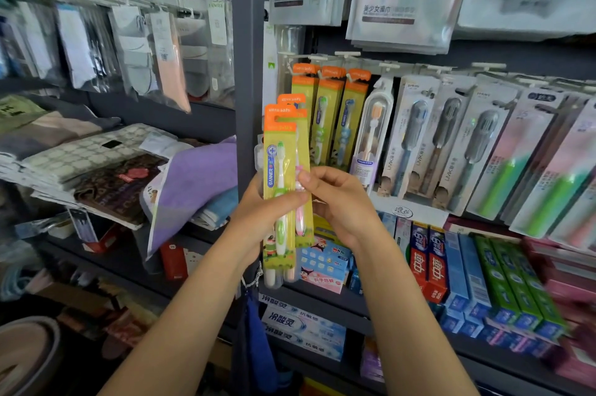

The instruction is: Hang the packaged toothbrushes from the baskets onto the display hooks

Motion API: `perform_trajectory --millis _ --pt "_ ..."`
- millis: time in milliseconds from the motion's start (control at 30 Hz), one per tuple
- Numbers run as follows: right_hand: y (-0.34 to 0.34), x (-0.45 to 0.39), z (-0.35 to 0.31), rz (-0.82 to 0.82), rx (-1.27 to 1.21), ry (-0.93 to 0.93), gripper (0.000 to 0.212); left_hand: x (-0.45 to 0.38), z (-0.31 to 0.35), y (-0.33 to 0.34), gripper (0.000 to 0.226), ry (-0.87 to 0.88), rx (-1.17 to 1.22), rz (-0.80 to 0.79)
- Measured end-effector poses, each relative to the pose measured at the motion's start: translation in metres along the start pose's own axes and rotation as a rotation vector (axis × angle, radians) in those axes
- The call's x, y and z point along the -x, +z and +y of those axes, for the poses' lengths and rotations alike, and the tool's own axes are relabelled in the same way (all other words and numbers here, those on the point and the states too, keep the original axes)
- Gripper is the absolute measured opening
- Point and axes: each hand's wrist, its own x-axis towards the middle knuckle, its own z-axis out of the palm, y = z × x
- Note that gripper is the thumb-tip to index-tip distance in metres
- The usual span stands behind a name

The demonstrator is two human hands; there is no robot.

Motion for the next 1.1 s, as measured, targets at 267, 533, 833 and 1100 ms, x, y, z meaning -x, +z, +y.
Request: perform_trajectory --millis 267,533,833,1100 --pt "-0.006 0.000 0.002 0.004 0.021 0.025 0.010 0.001 0.000 -0.001 0.049 0.007 -0.013 0.016" --pt "-0.007 -0.011 0.004 0.146 0.074 -0.067 0.015 0.008 -0.002 -0.001 0.039 0.050 0.057 0.183" --pt "0.021 -0.069 -0.008 0.187 0.414 -0.156 0.020 0.001 0.023 -0.011 0.037 0.223 -0.014 0.371" --pt "0.020 -0.100 -0.008 0.399 0.302 -0.156 0.024 -0.004 0.025 -0.014 0.039 0.219 -0.033 0.385"
